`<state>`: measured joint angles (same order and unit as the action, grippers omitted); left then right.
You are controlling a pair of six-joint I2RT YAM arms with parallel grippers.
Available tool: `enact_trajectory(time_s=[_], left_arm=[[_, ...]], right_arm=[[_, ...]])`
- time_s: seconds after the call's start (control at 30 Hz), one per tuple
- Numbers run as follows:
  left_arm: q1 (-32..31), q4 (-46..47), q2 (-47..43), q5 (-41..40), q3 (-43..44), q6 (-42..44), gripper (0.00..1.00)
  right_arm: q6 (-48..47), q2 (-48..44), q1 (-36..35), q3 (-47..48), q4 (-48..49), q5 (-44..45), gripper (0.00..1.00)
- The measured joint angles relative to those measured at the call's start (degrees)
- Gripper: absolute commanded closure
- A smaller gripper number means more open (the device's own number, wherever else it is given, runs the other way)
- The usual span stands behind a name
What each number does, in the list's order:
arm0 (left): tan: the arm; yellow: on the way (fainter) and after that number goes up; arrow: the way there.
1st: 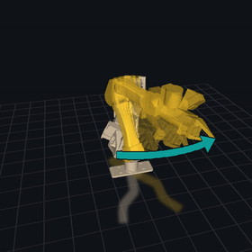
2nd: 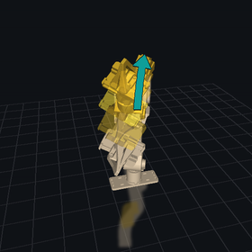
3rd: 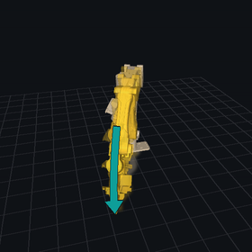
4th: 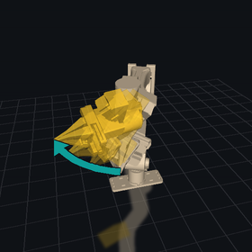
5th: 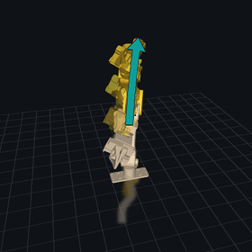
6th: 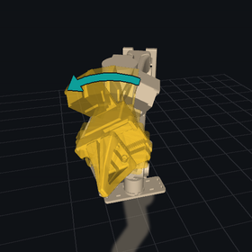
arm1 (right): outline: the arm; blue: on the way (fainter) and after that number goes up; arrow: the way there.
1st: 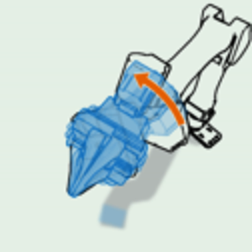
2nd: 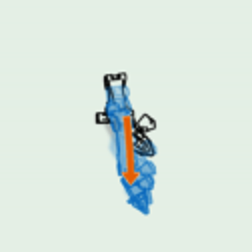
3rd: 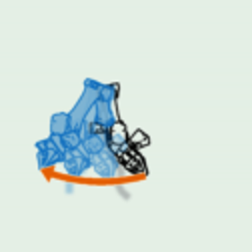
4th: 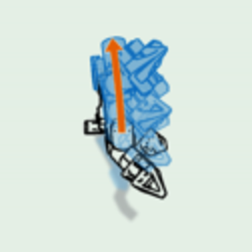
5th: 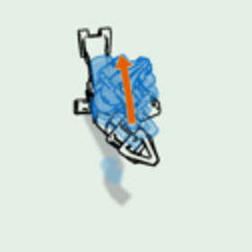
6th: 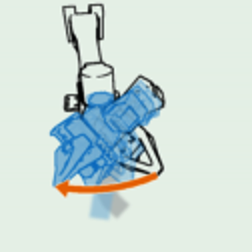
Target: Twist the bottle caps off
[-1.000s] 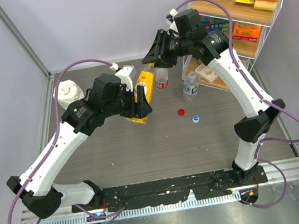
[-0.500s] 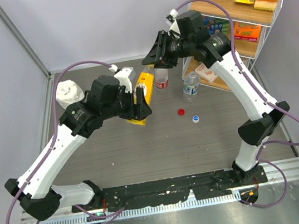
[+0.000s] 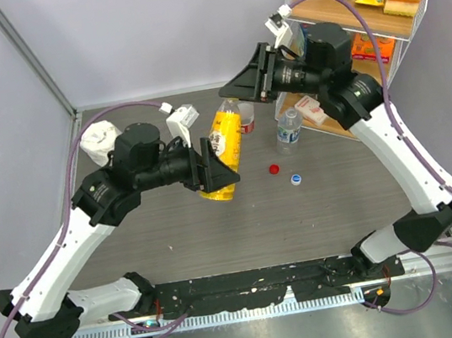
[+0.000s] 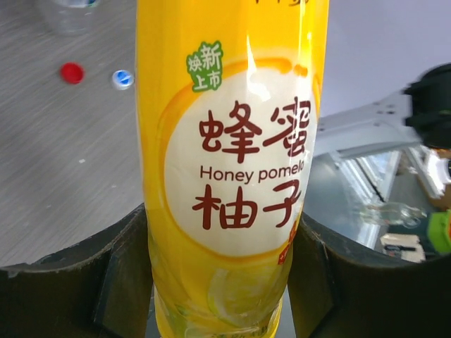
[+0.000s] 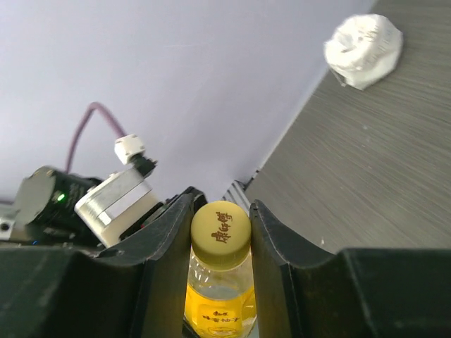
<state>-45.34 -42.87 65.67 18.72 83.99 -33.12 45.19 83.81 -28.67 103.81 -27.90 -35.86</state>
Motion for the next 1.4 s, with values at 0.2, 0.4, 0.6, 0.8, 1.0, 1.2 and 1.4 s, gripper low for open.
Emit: enact_trajectory(time_s=[0.2, 0.4, 0.6, 0.8, 1.0, 1.2, 1.4], left_arm=[[-0.3, 7.6, -3.7, 9.3, -1.6, -4.6, 0.69], [-0.5, 18.9, -8.3, 14.5, -8.4, -11.2, 0.69], [-0.5, 23.2, -10.9, 15.1, -11.3, -14.6, 0.69], [-0.6, 23.5, -11.6, 15.0, -11.4, -14.8, 0.69], [0.0, 20.5, -10.4, 10.6, -11.1, -14.3, 0.7], [0.1, 13.3, -8.0, 6.0, -8.6, -12.0, 0.73], [0.1, 4.2, -3.5, -1.4, -2.6, -6.5, 0.75]], right_arm=[[6.8, -6.4, 0.1, -6.4, 15.1, -6.0, 0.98], [13.6, -9.2, 0.2, -11.4, 27.1, -10.2, 0.98], [14.1, -10.5, 0.2, -11.8, 26.6, -10.4, 0.94], [13.3, -12.0, 0.5, -11.7, 23.9, -8.9, 0.37], [11.1, -12.1, 2.2, -8.4, 17.5, -6.1, 0.0], [7.4, -11.7, 3.2, -1.7, 9.8, 0.0, 0.0], [4.4, -5.7, 3.3, 10.4, -1.6, 8.6, 0.01]])
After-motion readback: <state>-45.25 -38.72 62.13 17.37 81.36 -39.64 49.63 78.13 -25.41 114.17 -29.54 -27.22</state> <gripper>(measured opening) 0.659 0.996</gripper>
